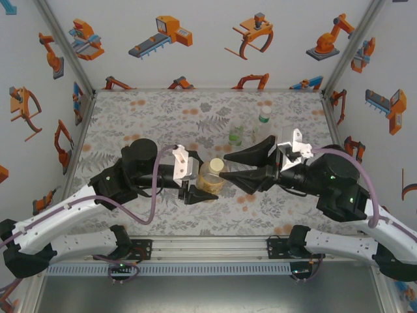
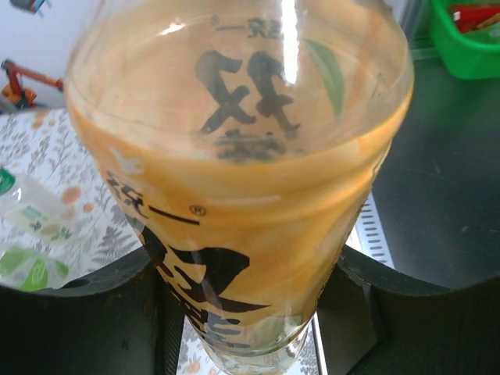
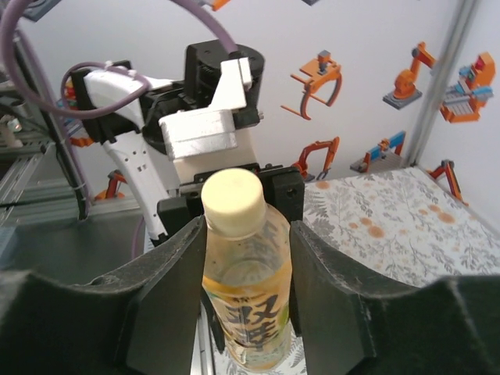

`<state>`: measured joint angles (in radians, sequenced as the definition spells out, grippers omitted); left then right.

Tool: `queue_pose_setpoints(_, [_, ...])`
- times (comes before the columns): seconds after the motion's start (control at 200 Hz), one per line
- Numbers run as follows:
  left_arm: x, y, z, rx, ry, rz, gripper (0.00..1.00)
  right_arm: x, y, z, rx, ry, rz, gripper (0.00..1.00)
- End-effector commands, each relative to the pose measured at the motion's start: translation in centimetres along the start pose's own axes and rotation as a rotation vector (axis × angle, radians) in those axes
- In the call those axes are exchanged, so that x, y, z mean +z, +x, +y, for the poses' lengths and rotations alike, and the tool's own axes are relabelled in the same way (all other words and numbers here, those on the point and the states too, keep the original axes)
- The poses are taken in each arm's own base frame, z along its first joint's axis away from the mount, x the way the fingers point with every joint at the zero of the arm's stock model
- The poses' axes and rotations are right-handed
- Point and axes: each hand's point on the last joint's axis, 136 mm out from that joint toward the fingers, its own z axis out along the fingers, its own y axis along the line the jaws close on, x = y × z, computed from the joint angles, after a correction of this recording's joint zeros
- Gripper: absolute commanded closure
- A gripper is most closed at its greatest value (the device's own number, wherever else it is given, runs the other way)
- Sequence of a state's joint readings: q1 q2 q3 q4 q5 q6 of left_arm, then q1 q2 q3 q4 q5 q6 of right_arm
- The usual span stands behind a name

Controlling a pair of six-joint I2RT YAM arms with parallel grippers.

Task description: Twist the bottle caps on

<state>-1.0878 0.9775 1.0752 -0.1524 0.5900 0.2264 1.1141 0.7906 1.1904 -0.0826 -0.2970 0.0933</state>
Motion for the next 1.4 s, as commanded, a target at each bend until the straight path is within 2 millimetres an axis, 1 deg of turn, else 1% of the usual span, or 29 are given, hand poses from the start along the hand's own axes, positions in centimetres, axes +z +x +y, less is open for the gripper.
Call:
queue_pose_setpoints(0.0, [-0.5,-2.8,-1.8,0.060,0.094,-0.088,1.00,0.0,-0.9,1.7,-0.060,-0.099,-0.017,0.52])
queue_pose_setpoints(0.27, [-0.2,-2.8,-2.1,0.046,0.131,-0.085,1.00,1.0,-1.8,2.1,-0.062,-0.137,-0.052,0.47])
queue_pose_setpoints(0.476, [-0.1,-2.6,-2.1,0.042,0.135,-0.079,1.00,1.8,-2.8,2.3,-0.050,-0.165,-0.086,0.47])
queue_pose_setpoints(0.586, [-0.2,-2.7,-2.1,0.045,0.136,-0.079,1.00,2.1,-2.9,2.4,-0.042,-0.177,-0.085,0.49])
queue_pose_setpoints(0.806, [-0.1,-2.3,-2.0,0.043,0.130,-0.065,1.00,2.1,-3.1,2.4,-0.030,-0.182,-0.087,0.56])
queue_pose_setpoints(0.941, [0.0,-2.1,-2.0,0.044,0.127,-0.060,1.00,2.0,-3.3,2.5,-0.031,-0.183,-0.090,0.65])
queue_pose_setpoints(1.076, [0.0,-2.0,-1.6,0.047,0.104,-0.054,1.00,2.0,-2.9,2.4,-0.034,-0.174,-0.075,0.76])
queue_pose_setpoints(1.112, [-0.1,-1.9,-1.4,0.050,0.087,-0.051,0.93,2.0,-2.7,2.2,-0.037,-0.167,-0.067,0.78])
queue_pose_setpoints(1.147, [-0.2,-1.8,-1.1,0.052,0.063,-0.046,0.81,2.0,-2.5,2.1,-0.042,-0.160,-0.060,0.80])
queue_pose_setpoints(1.237, [-0.8,-1.5,-0.2,0.066,-0.016,-0.033,0.54,1.9,-2.0,1.6,-0.049,-0.129,-0.041,0.84])
queue_pose_setpoints(1.272, [-1.1,-1.3,0.2,0.070,-0.050,-0.025,0.40,1.9,-1.6,1.4,-0.056,-0.114,-0.031,0.85])
queue_pose_setpoints(1.312, [-1.6,-1.1,0.9,0.072,-0.109,-0.013,0.33,1.9,-1.2,1.0,-0.063,-0.089,-0.019,0.86])
queue_pose_setpoints(1.397, [-2.9,-0.6,2.1,0.081,-0.219,0.013,0.26,1.8,-0.1,-0.2,-0.079,-0.021,0.007,0.88])
